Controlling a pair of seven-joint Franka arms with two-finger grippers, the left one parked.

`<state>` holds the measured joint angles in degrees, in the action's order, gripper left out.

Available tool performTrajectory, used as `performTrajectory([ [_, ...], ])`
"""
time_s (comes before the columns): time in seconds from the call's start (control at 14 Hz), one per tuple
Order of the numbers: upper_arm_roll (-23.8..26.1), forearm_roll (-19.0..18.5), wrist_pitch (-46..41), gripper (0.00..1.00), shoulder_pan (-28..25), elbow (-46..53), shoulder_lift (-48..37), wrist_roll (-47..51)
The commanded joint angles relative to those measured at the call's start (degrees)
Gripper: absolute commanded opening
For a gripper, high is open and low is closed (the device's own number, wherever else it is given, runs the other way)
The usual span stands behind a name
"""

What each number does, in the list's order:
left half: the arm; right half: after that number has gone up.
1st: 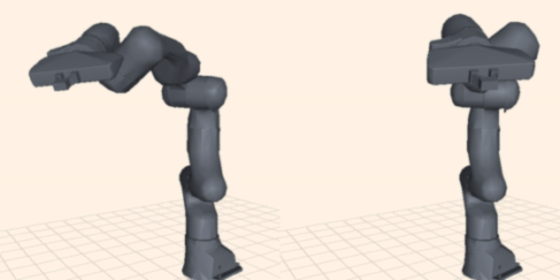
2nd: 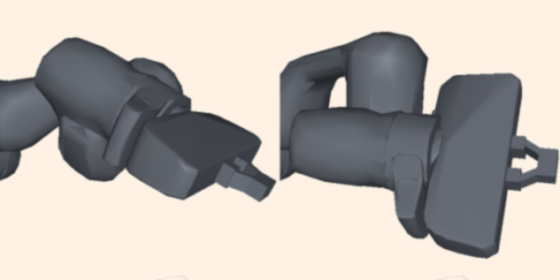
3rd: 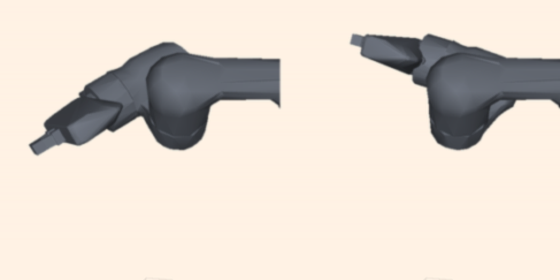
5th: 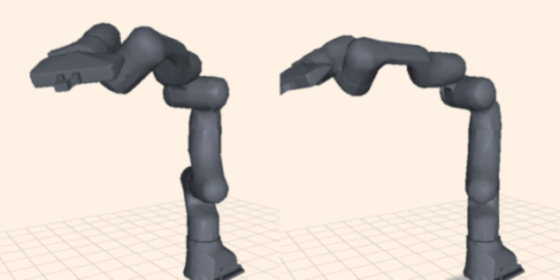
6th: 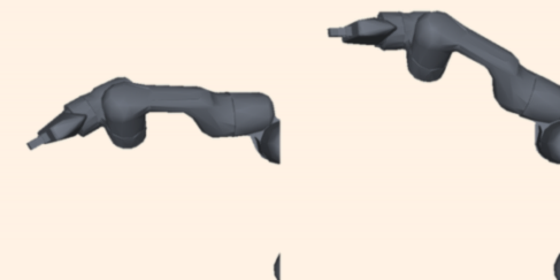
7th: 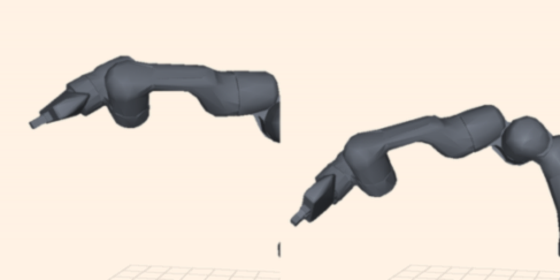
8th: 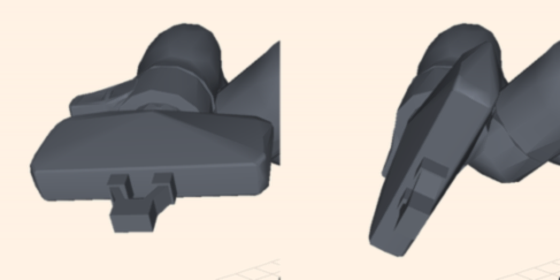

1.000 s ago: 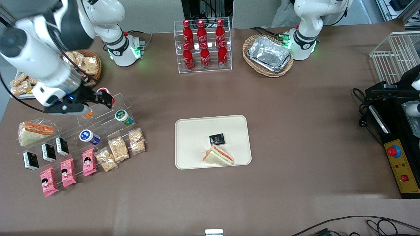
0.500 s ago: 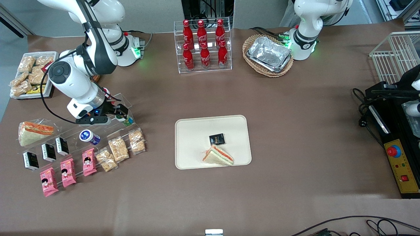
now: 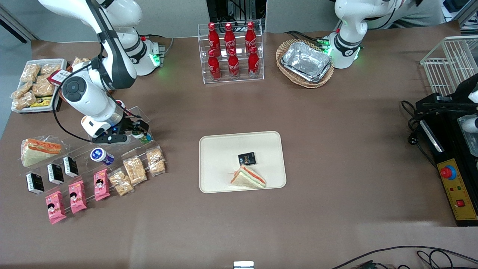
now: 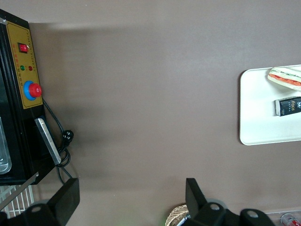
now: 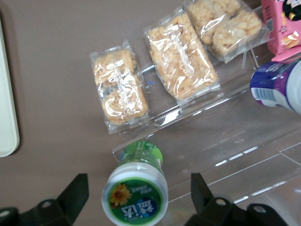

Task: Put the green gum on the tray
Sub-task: 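Close the right gripper on the green-lidded gum bottle and lift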

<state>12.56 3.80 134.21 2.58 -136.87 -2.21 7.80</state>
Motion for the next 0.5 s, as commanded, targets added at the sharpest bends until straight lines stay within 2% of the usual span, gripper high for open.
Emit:
performTrajectory([
  [0.0,0.27,1.65,1.58,0.39,-0.99,-0.5,1.5,-0.33],
  [0.07,0.27,1.65,1.75,0.16,-0.99,-0.41,1.68,-0.33],
  [0.14,0.19,1.65,2.19,0.01,-0.91,-0.41,1.68,-0.33],
  [0.43,-0.69,1.48,1.32,0.0,-0.03,0.73,-1.28,-3.47],
])
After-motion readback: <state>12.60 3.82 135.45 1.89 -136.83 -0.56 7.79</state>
